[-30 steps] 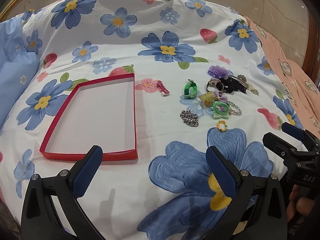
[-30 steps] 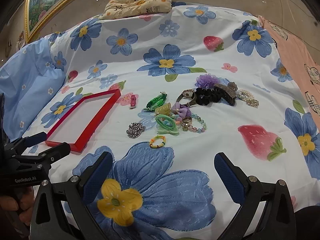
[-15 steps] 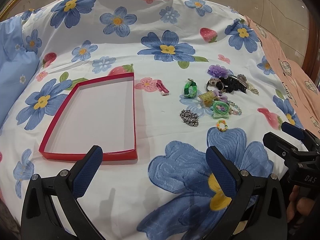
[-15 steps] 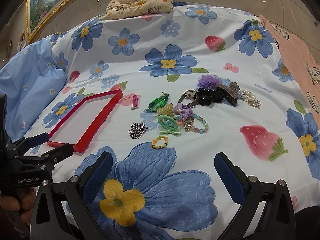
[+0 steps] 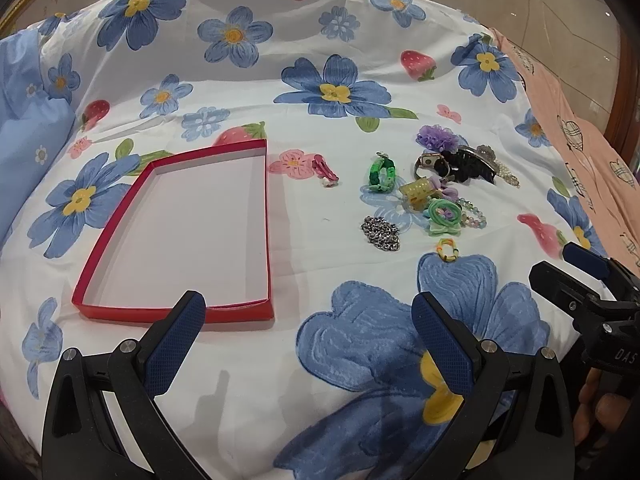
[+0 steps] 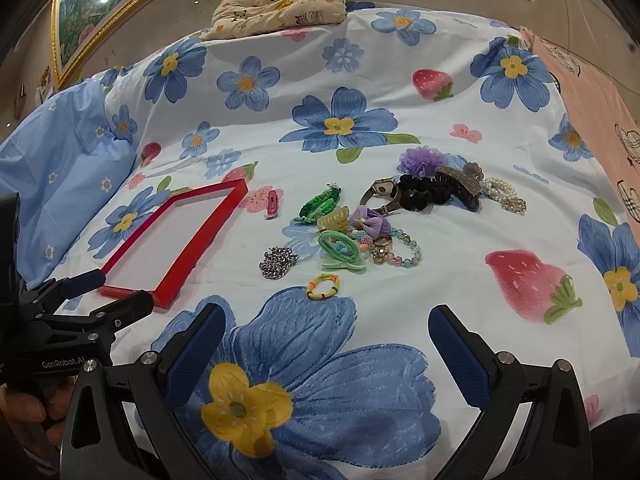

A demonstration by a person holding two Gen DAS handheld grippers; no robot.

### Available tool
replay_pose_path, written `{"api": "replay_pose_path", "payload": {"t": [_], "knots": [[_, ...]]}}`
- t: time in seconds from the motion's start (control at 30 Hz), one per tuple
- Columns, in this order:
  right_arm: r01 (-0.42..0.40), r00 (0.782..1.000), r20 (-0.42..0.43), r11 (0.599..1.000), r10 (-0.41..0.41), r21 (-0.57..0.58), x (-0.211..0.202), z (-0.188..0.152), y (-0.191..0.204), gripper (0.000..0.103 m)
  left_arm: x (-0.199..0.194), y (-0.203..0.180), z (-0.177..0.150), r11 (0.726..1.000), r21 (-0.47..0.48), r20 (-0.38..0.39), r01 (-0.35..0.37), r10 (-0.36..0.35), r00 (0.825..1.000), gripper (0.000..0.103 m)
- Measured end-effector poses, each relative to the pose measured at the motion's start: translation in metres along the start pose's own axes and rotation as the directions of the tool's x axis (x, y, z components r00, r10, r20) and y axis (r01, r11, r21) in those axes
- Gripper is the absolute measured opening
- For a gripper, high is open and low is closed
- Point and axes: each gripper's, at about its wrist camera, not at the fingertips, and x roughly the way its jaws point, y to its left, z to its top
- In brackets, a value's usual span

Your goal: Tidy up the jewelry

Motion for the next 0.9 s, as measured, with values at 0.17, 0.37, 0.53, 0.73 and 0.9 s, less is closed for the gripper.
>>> {"api": "replay_pose_path", "payload": {"t": [0.17,0.37,0.53,0.73,0.9], "knots": [[-0.005,1.0,-0.007,1.0,0.005,0.012,0.005,0.002,-0.006,0.102,0.007,0.001,0.003,1.0,0.003,-0.018,0.009,-0.009,1.0,0.103],[-0.023,1.0,-0.013,0.998,0.024,0.051,0.011,0.01,-0.018,0.102,0.015,0.007,0.016,1.0,-0.008,-0.038,0.028,-0.028,0.999,0.103],[-0.046,0.999,-0.02,0.996,0.048,0.081,0.02,0.02,-0.025,0.097,0.023,0.016,0.03,0.999,-0.031,-0.051,0.033,-0.034,0.998,0.103],[-0.063,0.997,-0.031,0.993,0.067,0.099,0.031,0.037,-0.029,0.086,0.035,0.019,0.051,0.999,-0.017,-0.061,0.032,-0.033,0.998,0.101],[-0.067,0.997,-0.038,0.99,0.072,0.126,0.045,0.056,-0.038,0.071,0.047,0.021,0.073,0.999,-0.014,-0.062,0.043,-0.043,0.997,0.099]]}}
